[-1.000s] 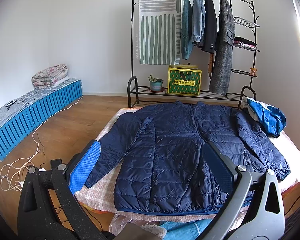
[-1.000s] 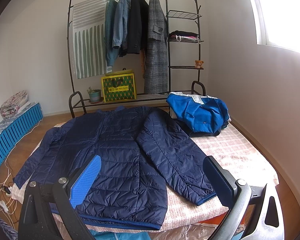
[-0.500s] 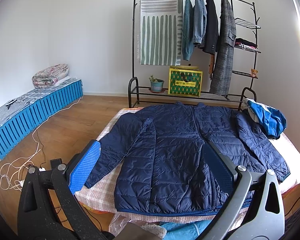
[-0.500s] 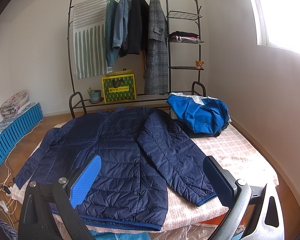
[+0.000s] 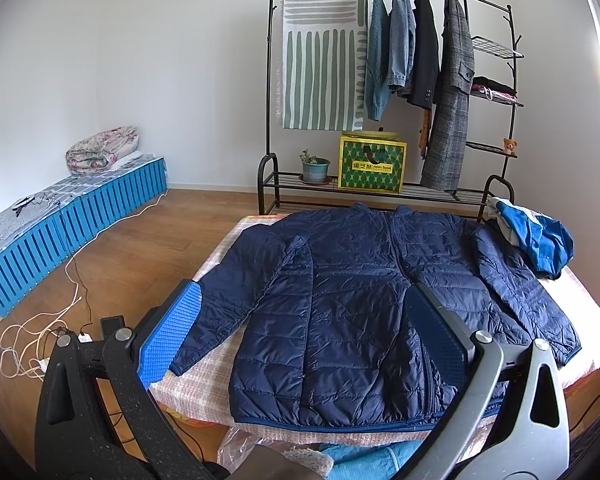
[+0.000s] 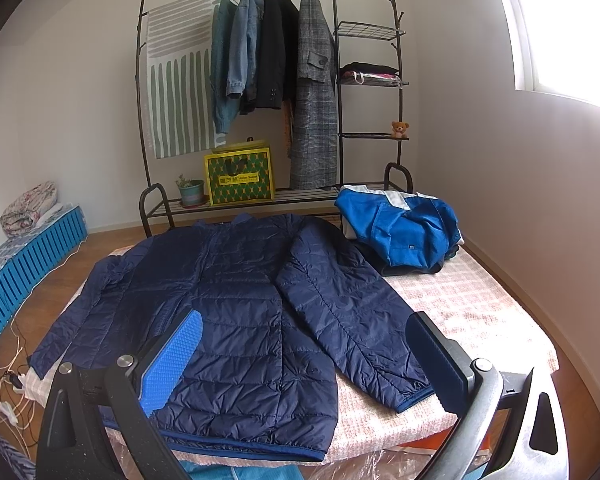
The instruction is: Fold large clothes
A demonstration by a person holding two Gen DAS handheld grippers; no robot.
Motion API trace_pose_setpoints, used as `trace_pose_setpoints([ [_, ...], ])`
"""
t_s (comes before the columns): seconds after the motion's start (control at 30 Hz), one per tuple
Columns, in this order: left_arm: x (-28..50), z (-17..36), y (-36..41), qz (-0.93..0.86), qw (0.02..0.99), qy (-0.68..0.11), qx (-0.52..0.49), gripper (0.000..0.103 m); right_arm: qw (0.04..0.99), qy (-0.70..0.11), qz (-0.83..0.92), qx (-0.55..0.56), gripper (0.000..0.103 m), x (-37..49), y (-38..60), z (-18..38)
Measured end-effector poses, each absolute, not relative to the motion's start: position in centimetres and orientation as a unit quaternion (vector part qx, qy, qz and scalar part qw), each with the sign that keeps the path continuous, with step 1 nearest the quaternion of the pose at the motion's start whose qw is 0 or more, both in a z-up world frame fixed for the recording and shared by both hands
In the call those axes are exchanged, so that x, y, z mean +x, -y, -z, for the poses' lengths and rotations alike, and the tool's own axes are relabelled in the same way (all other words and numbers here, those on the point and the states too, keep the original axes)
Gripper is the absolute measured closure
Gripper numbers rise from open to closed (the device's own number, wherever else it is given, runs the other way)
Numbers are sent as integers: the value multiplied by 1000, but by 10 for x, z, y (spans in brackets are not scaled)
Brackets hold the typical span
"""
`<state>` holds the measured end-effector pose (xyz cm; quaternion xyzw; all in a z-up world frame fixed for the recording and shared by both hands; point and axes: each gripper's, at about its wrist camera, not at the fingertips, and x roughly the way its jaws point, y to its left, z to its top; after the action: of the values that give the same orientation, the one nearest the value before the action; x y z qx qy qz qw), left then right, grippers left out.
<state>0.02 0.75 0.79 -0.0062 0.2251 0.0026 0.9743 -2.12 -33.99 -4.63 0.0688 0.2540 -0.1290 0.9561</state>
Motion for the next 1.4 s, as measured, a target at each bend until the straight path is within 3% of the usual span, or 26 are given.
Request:
trace_pose_setpoints([
  [1.1,4,-17,-21,-22,974,-227,-11,0,962,-258,81,40,1,10,300,41],
  [1.4,11,4,-50,-28,973,-229,-13,0,969,-245,11,26,9,47,249,30],
])
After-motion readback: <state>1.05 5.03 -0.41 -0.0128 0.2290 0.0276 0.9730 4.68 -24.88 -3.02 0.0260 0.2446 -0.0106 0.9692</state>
